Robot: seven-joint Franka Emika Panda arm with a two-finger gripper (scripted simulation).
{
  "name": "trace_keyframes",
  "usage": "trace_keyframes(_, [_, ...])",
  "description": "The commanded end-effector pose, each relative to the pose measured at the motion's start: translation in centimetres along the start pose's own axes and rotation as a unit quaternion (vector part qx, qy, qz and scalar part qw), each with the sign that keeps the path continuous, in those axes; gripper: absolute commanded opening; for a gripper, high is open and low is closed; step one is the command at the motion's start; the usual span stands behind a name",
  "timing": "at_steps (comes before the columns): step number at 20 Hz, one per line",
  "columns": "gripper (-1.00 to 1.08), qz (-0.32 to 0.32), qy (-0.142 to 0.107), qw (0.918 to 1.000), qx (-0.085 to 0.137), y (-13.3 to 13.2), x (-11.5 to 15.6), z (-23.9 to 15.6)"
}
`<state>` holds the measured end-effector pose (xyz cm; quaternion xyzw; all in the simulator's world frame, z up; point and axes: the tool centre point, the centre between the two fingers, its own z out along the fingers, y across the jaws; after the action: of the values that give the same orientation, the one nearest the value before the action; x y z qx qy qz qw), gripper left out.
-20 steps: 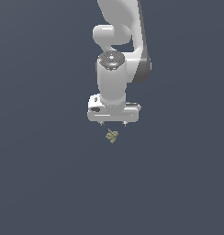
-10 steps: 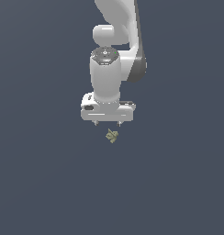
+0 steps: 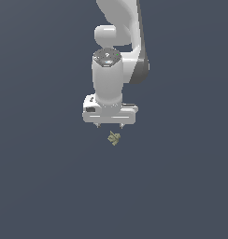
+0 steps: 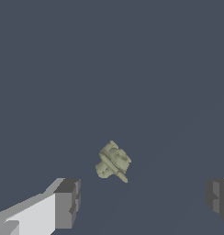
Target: Pick up the object and move it to a goal position.
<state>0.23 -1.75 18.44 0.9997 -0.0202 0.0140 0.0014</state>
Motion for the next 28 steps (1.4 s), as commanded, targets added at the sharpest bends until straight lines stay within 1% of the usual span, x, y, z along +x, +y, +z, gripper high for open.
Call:
trace_keyframes(1, [1.00, 0.009, -0.001, 1.0000, 0.000, -0.1, -0.1, 0.3])
trace_keyframes(9, [1.00, 0.068, -0.003, 0.9977, 0.002, -0.5, -0.6, 1.9])
trace_keyframes(14, [1.00, 0.126, -0.006, 0.9920, 0.003, -0.9, -1.1, 3.4])
trace_keyframes(20, [1.00, 0.205, -0.009, 0.9786, 0.003, -1.4, -1.9, 5.5])
trace_keyframes(28, [1.00, 0.305, -0.012, 0.9522, 0.000, -1.9, -3.0, 8.0])
